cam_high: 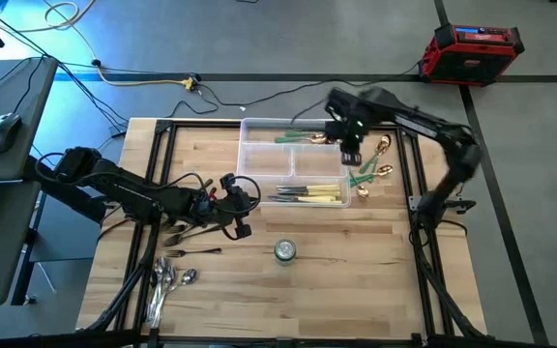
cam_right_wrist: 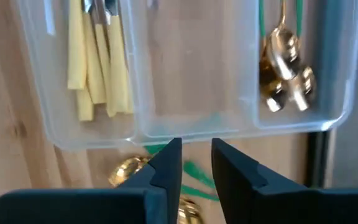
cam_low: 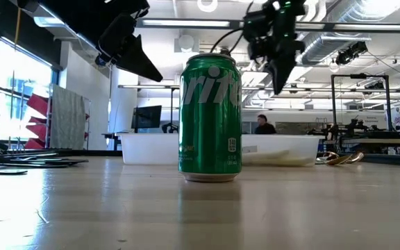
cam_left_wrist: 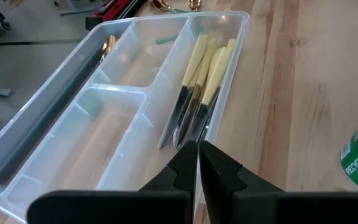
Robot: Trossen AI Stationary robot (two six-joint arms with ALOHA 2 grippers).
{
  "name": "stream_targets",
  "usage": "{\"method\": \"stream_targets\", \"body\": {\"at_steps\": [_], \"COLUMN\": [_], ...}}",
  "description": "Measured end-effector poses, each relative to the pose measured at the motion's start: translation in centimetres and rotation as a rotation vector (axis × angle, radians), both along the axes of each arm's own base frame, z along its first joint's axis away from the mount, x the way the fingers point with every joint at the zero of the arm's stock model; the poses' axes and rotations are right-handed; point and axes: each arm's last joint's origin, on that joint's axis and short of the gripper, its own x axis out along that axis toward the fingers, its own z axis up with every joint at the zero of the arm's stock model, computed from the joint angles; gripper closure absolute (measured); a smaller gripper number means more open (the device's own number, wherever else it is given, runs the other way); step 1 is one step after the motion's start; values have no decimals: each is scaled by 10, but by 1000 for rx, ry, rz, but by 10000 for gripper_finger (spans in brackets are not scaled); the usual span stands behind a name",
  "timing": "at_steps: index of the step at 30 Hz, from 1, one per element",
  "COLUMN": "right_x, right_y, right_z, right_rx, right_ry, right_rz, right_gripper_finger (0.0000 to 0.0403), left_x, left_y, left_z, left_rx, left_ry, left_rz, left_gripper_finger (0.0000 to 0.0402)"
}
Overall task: Sort silverware
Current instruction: Put the green spoon into the silverware tray
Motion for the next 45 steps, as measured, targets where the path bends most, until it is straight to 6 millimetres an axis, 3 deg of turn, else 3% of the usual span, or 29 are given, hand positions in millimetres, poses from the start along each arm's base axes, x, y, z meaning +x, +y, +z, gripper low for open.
{"method": "stream_targets", "body": {"at_steps": [7,14,18,24,28,39,45], "right_x": [-49,-77,-81,-80,-74,-61,-60], "right_y": [30,34,29,29,32,26,25], "right_z": [-43,-90,-109,-122,-129,-162,-167], "right_rx": [-2,6,17,3,6,-9,4], "right_ry": [-67,-22,-91,-138,-110,-1,18], "right_rz": [-334,-580,-642,-640,-617,-613,-597], "right_gripper_finger": [339,323,288,229,210,212,273], "left_x": [1,1,2,2,2,2,2], "left_y": [0,0,0,0,1,1,1], "left_z": [2,2,2,2,2,2,2], "left_rx": [-5,-6,-6,-6,-5,-5,-5], "left_ry": [-22,-25,-27,-28,-27,-27,-26], "left_rz": [-1,-1,-1,0,4,4,4], "left_gripper_finger": [402,402,402,402,402,402,402]}}
